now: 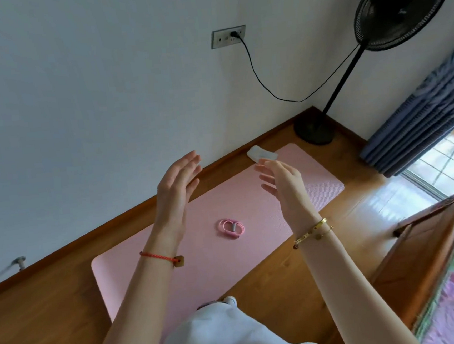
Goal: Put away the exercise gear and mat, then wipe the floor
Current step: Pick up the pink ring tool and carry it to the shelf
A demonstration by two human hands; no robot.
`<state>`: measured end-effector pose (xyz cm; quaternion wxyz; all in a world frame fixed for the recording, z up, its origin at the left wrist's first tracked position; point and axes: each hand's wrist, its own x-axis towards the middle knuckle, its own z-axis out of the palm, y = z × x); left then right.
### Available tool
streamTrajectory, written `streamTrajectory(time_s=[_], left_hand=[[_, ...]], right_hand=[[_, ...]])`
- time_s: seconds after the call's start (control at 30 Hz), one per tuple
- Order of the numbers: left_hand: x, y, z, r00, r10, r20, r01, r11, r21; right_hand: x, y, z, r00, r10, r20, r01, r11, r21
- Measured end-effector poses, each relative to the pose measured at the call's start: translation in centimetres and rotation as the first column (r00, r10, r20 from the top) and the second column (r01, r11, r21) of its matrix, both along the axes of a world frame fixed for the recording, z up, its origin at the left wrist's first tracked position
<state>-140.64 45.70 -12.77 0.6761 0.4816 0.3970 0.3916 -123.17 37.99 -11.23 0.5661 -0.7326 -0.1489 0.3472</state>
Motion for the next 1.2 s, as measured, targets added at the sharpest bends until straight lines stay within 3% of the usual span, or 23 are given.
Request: streamTrajectory(time_s=[0.37, 0.67, 0.9, 1.2], left_hand=[[9.1, 4.8, -2.2, 0.995, 0.029, -0.096, -0.035, 0.998, -0.057], [17.2, 6.2, -6.9, 0.974, 0.185, -0.132, -0.208, 0.961, -0.185], [23.6, 6.2, -12.5, 0.917, 0.338, -0.21, -0.383, 0.895, -0.228], [27.8, 9.6, -23.7, 0.887, 0.328, -0.325, -0.416, 0.873, -0.255]], right_hand=[[9.2, 4.7, -3.9, 0.998, 0.018, -0.058, -0.022, 0.998, -0.062], [18.5, 7.6, -8.5, 0.979, 0.193, -0.066, -0.201, 0.969, -0.141], [26.5, 9.8, -14.0, 0.913, 0.405, -0.042, -0.403, 0.884, -0.236], [30.7, 14.1, -26.0, 0.839, 0.534, -0.105, -0.536, 0.777, -0.33]])
